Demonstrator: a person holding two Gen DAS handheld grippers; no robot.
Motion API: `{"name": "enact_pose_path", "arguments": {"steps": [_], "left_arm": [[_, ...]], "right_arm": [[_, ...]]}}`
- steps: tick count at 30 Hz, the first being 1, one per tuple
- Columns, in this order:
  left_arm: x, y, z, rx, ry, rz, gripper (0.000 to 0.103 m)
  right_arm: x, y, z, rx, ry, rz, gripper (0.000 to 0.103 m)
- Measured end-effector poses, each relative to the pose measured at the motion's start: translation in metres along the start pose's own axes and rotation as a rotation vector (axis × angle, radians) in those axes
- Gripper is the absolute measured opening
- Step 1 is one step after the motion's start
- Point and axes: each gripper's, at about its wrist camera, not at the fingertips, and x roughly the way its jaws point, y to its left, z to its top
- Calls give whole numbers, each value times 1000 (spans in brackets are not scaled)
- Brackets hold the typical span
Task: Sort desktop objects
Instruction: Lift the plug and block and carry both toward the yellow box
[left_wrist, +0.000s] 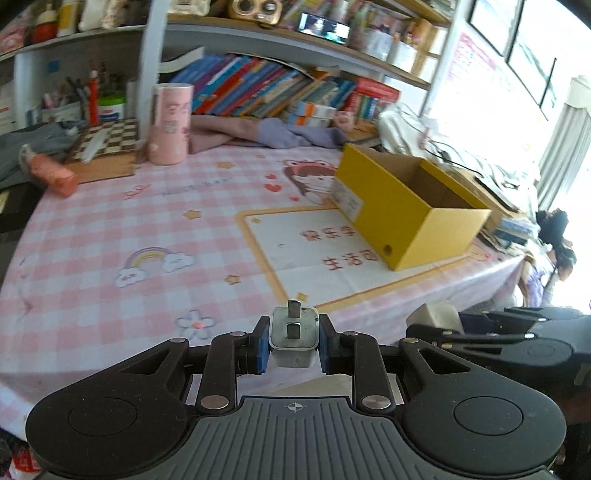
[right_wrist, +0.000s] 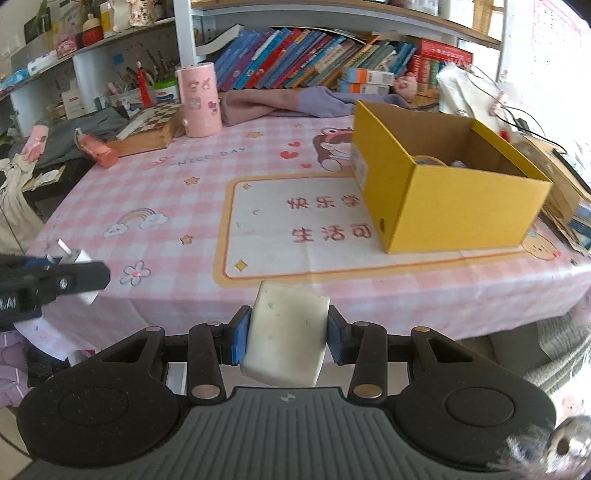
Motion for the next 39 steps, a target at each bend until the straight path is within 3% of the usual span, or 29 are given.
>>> {"name": "enact_pose_path", "arguments": {"steps": [13,22,39], "left_arm": [[25,-49,5,120,59,-108,24],[48,-88,19,141,45,-167,24],[74,-135,24,209,86,-208,24]], "right_arm": [[-19,-47,-23,134,14,-97,39],[-25,-88,-23,150,39,-123,38],[-24,-140,-23,199,58,-149,38]]}}
